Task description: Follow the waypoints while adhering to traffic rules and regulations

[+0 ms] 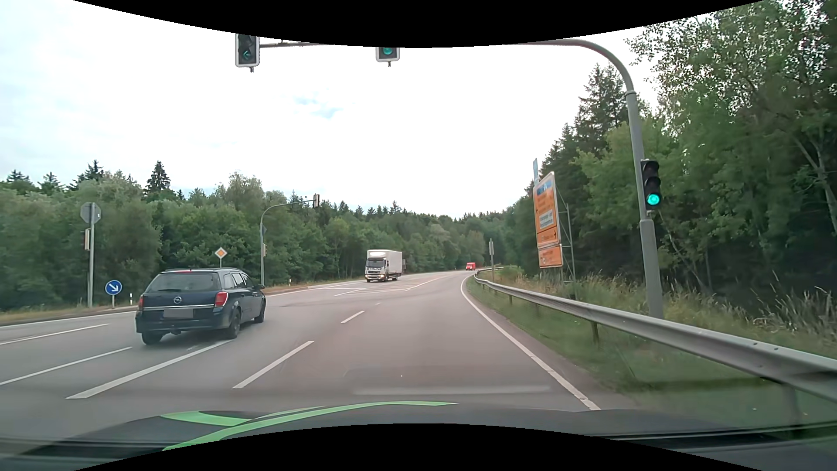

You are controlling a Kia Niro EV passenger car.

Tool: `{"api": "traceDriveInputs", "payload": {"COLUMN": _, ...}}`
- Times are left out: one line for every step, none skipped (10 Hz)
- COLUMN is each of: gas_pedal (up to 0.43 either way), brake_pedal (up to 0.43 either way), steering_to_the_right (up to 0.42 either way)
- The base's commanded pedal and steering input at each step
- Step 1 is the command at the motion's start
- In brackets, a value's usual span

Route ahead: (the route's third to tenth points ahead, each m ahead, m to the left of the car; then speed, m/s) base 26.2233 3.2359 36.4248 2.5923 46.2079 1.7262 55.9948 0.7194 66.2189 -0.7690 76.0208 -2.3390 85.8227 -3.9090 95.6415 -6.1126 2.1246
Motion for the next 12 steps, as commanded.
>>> {"api": "traceDriveInputs", "payload": {"gas_pedal": 0.22, "brake_pedal": 0.0, "steering_to_the_right": 0.003}}
{"api": "traceDriveInputs", "payload": {"gas_pedal": 0.22, "brake_pedal": 0.0, "steering_to_the_right": 0.003}}
{"api": "traceDriveInputs", "payload": {"gas_pedal": 0.22, "brake_pedal": 0.0, "steering_to_the_right": 0.003}}
{"api": "traceDriveInputs", "payload": {"gas_pedal": 0.22, "brake_pedal": 0.0, "steering_to_the_right": 0.003}}
{"api": "traceDriveInputs", "payload": {"gas_pedal": 0.22, "brake_pedal": 0.0, "steering_to_the_right": 0.003}}
{"api": "traceDriveInputs", "payload": {"gas_pedal": 0.22, "brake_pedal": 0.0, "steering_to_the_right": 0.003}}
{"api": "traceDriveInputs", "payload": {"gas_pedal": 0.228, "brake_pedal": 0.0, "steering_to_the_right": 0.003}}
{"api": "traceDriveInputs", "payload": {"gas_pedal": 0.228, "brake_pedal": 0.0, "steering_to_the_right": 0.003}}
{"api": "traceDriveInputs", "payload": {"gas_pedal": 0.228, "brake_pedal": 0.0, "steering_to_the_right": 0.003}}
{"api": "traceDriveInputs", "payload": {"gas_pedal": 0.228, "brake_pedal": 0.0, "steering_to_the_right": 0.003}}
{"api": "traceDriveInputs", "payload": {"gas_pedal": 0.228, "brake_pedal": 0.0, "steering_to_the_right": 0.003}}
{"api": "traceDriveInputs", "payload": {"gas_pedal": 0.228, "brake_pedal": 0.0, "steering_to_the_right": 0.003}}
